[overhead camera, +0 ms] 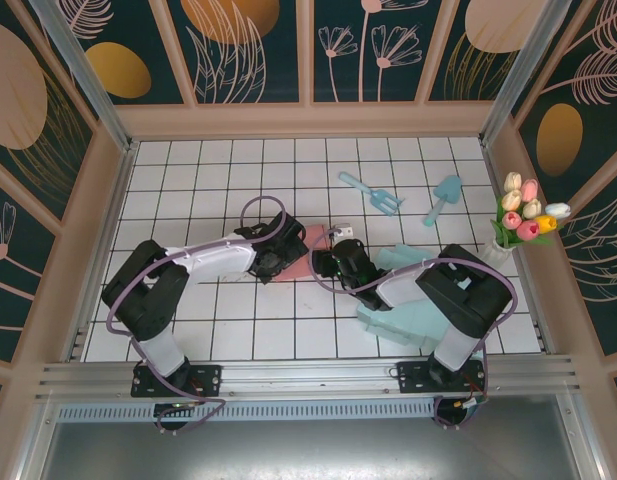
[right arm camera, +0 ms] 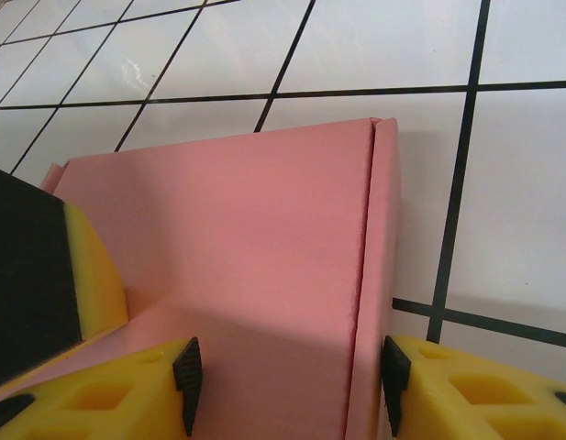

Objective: Fold the paper box

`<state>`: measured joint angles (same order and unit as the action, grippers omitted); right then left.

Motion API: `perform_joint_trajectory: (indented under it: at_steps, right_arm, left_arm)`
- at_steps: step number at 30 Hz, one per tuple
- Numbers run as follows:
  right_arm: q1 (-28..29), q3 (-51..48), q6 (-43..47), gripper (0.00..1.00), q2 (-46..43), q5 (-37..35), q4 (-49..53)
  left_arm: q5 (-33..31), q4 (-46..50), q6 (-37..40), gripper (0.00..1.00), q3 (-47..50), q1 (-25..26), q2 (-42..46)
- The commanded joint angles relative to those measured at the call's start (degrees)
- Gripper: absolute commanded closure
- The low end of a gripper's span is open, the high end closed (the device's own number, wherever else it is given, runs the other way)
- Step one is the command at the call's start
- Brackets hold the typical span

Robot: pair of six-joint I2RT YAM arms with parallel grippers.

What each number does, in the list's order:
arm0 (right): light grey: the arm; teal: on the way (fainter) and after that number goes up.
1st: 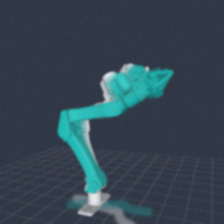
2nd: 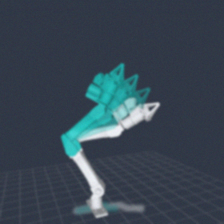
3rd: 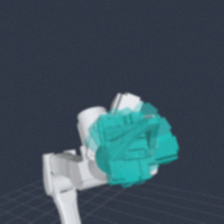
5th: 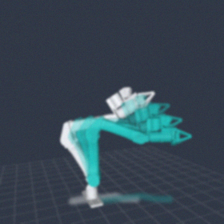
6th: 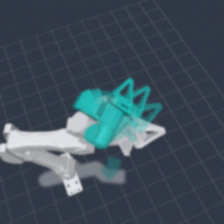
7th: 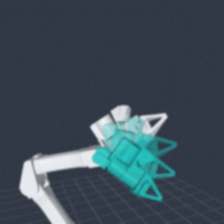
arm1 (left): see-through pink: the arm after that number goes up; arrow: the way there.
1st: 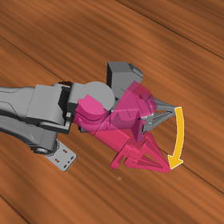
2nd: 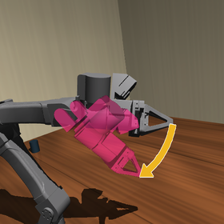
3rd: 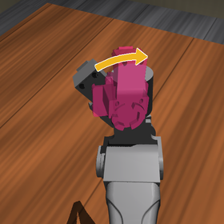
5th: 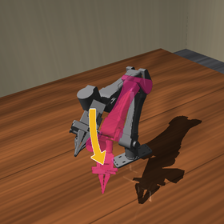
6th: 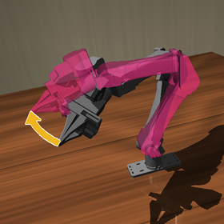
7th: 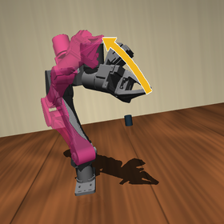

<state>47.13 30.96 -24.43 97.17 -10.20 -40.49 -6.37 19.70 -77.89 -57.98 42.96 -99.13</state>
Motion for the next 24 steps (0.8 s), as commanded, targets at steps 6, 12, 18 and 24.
perform_joint_trajectory:
  at_steps: [6,12,18,24]
  right_arm:
    - [0.4,-1.2,-1.1,0.44,1.1,2.0,-0.6]
    - [0.4,-1.6,-1.2,0.44,0.8,1.4,-0.7]
    - [0.4,-1.4,-0.7,0.44,0.7,1.4,-0.2]
    - [0.4,-1.2,-0.3,0.44,0.7,1.4,0.3]
  left_arm:
    - [6.3,-2.2,-3.1,0.08,4.9,-0.1,0.6]
    - [6.4,-2.6,-3.9,0.08,5.5,-0.1,2.8]
    - [0.5,1.4,-2.2,0.09,4.3,-0.1,2.3]
    - [1.5,-0.2,-1.5,0.08,7.6,-1.9,1.3]
